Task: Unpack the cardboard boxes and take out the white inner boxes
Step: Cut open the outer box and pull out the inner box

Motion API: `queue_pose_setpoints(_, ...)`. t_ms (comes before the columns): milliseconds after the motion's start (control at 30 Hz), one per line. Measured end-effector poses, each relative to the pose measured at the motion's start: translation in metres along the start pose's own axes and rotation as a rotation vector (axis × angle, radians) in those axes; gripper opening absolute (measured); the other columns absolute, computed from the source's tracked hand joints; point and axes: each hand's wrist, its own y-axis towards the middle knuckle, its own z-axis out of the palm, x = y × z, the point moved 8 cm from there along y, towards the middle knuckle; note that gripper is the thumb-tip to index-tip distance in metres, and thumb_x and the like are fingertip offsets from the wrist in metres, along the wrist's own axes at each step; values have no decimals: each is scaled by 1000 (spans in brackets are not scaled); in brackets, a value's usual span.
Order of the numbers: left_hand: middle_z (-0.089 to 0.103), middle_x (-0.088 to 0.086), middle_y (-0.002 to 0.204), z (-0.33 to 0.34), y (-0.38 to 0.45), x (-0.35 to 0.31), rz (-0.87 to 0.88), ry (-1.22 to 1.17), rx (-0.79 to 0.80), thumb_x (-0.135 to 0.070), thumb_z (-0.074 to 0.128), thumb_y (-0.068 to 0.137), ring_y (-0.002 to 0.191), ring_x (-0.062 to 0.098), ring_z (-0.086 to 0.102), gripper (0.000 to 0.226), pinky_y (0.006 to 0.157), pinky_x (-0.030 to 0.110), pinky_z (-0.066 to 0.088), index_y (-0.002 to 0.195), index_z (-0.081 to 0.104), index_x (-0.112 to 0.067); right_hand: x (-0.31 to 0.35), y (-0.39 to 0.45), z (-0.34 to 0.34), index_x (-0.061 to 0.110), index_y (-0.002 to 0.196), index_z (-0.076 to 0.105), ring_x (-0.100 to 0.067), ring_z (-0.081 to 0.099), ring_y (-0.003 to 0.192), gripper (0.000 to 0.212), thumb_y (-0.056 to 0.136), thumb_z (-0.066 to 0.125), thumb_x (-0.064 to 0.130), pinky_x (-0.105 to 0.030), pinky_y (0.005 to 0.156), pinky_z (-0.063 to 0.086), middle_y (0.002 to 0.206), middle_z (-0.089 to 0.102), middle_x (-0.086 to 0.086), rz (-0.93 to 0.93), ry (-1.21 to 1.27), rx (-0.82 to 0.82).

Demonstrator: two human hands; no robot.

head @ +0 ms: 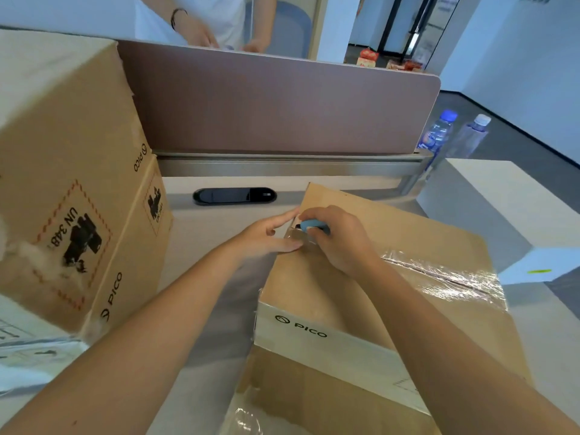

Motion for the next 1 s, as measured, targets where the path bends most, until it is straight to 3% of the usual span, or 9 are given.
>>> queue_pose_setpoints(100,40,-6,144,1,1,7,-14,-23,35,-17,61,88,136,16,33,64,115,38,25,141,32,-35,3,0,2,15,121,60,-22,52,105,31,92,50,9,-21,82,34,116,59,-8,2,-13,10)
queue_pose_setpoints(167,45,-2,139,1,2,9,-16,-35,52,-18,61,88,134,18,36,63,113,39,29,140,32,-38,5,0,2,16,121,59,-23,52,104,32,92,50,9,-24,82,36,115,59,-9,4,-22,19)
queue_pose_setpoints(300,59,-10,106,3,2,7,2,-73,90,-12,56,90,100,2,57,60,88,16,46,139,32,-36,11,1,2,15,123,57,-24,51,103,33,93,46,9,-23,77,32,113,57,-10,-7,-79,61)
queue_pose_setpoints(533,60,-19,96,2,1,7,1,-92,71,-10,57,89,90,-5,56,56,75,7,47,122,31,-47,23,7,6,12,123,55,-27,51,106,33,91,48,9,-27,79,36,115,54,-13,-17,-198,199)
queue_pose_setpoints(733,62,-17,96,2,2,10,-17,-106,63,-11,58,89,96,-2,55,55,86,16,41,120,35,-50,28,7,3,13,124,54,-26,49,109,33,91,49,13,-27,85,38,122,52,-10,-18,-214,243)
queue_pose_setpoints(867,61,-19,106,2,0,15,-59,-73,83,-23,69,83,107,8,54,52,103,34,36,109,41,-59,30,9,4,13,125,53,-27,49,110,33,92,47,15,-27,85,38,123,51,-10,-32,-258,279)
queue_pose_setpoints(933,60,-20,110,3,-1,17,-102,-78,112,-29,70,73,102,8,56,54,107,42,33,103,41,-64,29,9,5,14,125,52,-27,50,110,33,92,48,15,-29,86,39,123,51,-10,-38,-287,289)
queue_pose_setpoints(1000,60,-22,109,5,-1,17,-122,-103,154,-20,67,82,99,7,58,56,110,46,31,103,40,-64,27,10,5,14,125,52,-27,50,109,33,92,48,14,-29,86,40,122,51,-10,-39,-296,288)
